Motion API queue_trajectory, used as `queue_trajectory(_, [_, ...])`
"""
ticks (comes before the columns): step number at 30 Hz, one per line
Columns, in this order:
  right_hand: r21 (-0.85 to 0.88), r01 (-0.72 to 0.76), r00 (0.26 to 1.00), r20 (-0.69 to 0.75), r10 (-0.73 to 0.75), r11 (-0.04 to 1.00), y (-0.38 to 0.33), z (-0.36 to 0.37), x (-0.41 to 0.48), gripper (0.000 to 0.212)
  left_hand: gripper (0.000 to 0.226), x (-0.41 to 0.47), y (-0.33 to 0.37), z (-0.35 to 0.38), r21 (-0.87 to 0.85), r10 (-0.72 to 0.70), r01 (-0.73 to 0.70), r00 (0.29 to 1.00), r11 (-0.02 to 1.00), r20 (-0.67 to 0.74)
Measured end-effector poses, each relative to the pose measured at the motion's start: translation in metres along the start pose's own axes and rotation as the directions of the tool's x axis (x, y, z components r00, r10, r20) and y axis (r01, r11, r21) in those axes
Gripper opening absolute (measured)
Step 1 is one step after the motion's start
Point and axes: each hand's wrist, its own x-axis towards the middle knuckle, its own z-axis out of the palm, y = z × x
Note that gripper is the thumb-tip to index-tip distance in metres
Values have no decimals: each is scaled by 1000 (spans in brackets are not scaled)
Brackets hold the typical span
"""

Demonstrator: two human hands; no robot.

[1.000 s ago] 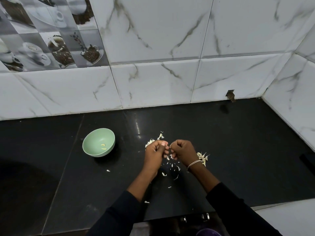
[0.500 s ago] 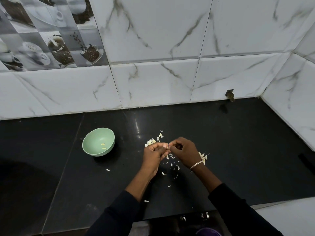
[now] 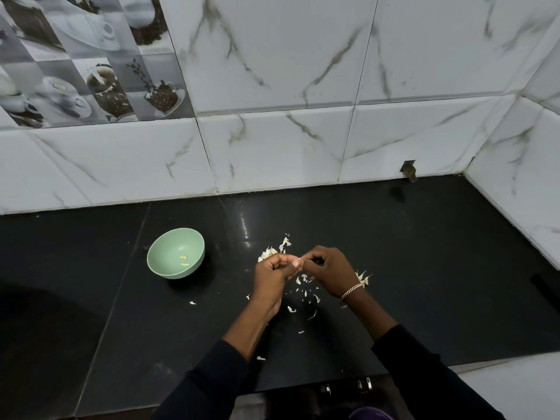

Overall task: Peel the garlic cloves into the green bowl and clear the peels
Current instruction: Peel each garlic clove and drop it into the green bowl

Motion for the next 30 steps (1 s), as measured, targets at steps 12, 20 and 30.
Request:
queue_trajectory(12, [33,-46,999,26,45,998,0,1,0,15,11,3,-5,5,74,-6,10,999,997,-53])
queue_trajectory(20, [69,-61,996,-62,65,996,-3,4,-3,17,9,1,-5,9,93,27,-23,999,995,-47])
queue_trajectory(30, [84,-32,996,-82,39,996,-4,5,-2,26,10,7,9,0,379,147,-176,984,908,105])
